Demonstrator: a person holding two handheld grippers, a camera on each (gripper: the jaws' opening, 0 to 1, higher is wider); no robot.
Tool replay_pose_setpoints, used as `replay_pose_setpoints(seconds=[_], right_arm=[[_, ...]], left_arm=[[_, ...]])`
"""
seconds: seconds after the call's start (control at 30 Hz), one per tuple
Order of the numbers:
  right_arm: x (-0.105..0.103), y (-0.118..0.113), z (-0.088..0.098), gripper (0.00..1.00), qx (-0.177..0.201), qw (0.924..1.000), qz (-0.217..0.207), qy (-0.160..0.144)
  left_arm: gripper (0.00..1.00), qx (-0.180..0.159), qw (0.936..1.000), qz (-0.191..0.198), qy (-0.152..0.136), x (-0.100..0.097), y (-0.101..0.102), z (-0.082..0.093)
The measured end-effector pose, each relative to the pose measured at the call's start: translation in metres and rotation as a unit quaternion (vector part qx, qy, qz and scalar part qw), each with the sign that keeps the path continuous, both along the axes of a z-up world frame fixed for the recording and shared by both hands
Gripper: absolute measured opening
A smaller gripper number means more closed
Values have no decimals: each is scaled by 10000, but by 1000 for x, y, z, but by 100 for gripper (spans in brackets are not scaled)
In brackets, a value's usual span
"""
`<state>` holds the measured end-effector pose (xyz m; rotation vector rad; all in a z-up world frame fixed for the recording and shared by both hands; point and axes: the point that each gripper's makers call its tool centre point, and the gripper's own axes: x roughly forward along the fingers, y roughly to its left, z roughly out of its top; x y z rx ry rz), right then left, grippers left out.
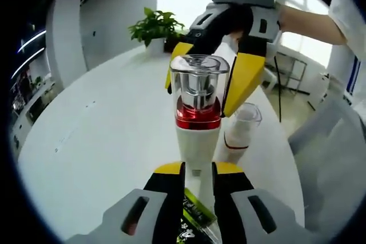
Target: Arrange the skincare products in the storage area until every visible bottle or jar stands upright without overlapping.
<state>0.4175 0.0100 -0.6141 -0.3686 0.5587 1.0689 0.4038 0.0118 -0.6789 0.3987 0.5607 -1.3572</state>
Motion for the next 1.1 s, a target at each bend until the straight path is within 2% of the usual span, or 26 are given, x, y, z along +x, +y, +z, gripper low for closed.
replay_pose_setpoints(seconds=[0.4,0.5,0.6,0.8,1.1], right_arm=[[1,-1,3,30,88,9999,-28,-88],[6,1,16,34,464,9987,-164,-147],[8,-5,17,39,379,9988,-276,-167],[4,-12,21,47,396,9978,-480,-210],[-20,-18,23,59,326,9964,-752,-234]], left_arm=[[16,-3,10000,11,14,-3,-1,1],[17,-1,10000,57,37,-3,1,3],[19,-33,9999,130,99,-5,4,6],[33,-60,9992,358,174,-10,14,15],[49,-175,9967,766,215,-24,38,31]])
